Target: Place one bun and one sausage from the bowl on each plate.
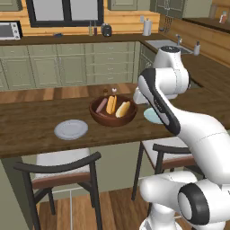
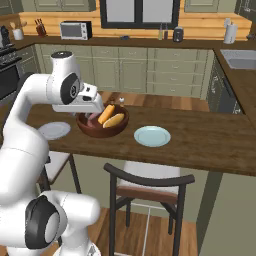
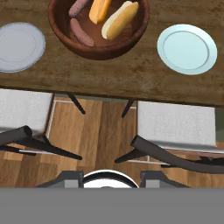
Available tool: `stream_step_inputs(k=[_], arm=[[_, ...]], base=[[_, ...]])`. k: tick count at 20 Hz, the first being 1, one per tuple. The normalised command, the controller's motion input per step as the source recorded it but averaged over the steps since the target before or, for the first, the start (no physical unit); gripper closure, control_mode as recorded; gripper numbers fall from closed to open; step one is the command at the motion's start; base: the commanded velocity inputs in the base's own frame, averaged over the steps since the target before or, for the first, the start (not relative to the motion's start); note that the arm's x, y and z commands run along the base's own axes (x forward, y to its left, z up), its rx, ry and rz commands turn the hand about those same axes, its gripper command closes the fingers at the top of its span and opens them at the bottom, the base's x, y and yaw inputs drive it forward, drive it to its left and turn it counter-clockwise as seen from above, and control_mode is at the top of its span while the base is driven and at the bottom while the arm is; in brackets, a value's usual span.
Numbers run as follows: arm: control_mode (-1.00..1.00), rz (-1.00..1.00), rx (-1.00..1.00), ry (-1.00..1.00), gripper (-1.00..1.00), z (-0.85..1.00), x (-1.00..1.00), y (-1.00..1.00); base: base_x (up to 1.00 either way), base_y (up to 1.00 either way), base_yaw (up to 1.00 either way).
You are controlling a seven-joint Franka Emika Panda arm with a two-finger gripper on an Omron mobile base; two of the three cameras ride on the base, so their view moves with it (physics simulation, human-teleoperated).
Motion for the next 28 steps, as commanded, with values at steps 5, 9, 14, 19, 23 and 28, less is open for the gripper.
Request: stream_step_inputs(k=[5, 9, 14, 19, 23, 28], arm=[[1.0, 0.0, 0.0, 0.0, -1.0, 0.0, 0.0, 0.03], [1.0, 0.0, 0.0, 0.0, -1.0, 0.0, 0.0, 0.0], [1.0, 0.0, 0.0, 0.0, -1.0, 0.0, 0.0, 0.0], [1.0, 0.0, 0.0, 0.0, -1.0, 0.0, 0.0, 0.0], [-1.0, 0.0, 0.01, 0.0, -1.0, 0.0, 0.28, 0.0], [-1.0, 0.06, 0.07, 0.0, -1.0, -0.27, 0.91, -0.14]], base=[[0.26, 0.32, 0.0], [0.66, 0.27, -0.02], [0.95, 0.04, -0.01], [0.08, 0.0, 0.0], [0.1, 0.0, 0.0], [0.0, 0.0, 0.0]])
